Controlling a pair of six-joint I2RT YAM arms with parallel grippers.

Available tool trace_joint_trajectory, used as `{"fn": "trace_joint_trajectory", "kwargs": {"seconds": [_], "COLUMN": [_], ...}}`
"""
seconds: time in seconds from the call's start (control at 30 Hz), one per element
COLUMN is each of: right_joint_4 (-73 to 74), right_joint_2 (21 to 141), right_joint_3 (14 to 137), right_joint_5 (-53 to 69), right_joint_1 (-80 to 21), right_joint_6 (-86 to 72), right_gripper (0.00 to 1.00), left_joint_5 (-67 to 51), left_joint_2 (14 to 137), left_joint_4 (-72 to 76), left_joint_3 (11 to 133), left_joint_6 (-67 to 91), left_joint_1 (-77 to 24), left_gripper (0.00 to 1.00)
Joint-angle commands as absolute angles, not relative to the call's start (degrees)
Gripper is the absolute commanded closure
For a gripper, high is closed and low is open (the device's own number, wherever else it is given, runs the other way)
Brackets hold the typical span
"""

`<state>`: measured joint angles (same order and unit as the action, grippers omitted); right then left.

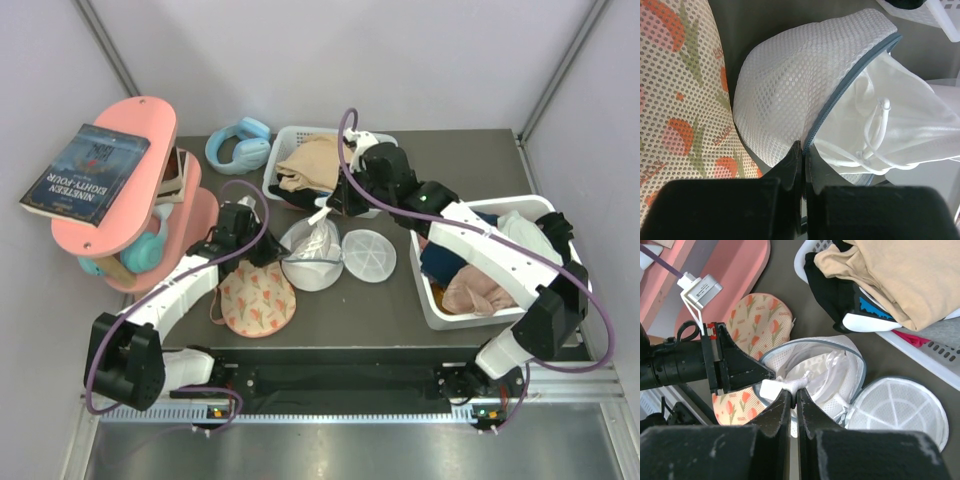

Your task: Unzip the laundry bag and remove the bra

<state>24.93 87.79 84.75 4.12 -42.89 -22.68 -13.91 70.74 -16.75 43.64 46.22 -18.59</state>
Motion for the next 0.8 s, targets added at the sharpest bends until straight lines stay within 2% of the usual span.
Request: {"fn": "trace_joint_trajectory", "kwargs": {"seconds": [0.0, 0.77], "right_joint_4": [23.73, 25.58], "right_joint_2": [85.95, 82.35], "right_joint_3": [87.8, 96.15], "right_joint_5": [3.08, 3.96], "right_joint_1": [-41.57, -41.57], "right_joint_6": [-22.59, -18.55], "right_gripper": [1.0, 1.0], "left_joint_5": [-14.15, -14.15], "left_joint_2": [69.52, 70.05], "left_joint_4": [-14.85, -13.89], "left_joint_3": [42.89, 40.51], "left_joint_6": [44.82, 46.32], "left_joint_1": [-19.42, -19.6], "left_gripper": [1.0, 1.0]}}
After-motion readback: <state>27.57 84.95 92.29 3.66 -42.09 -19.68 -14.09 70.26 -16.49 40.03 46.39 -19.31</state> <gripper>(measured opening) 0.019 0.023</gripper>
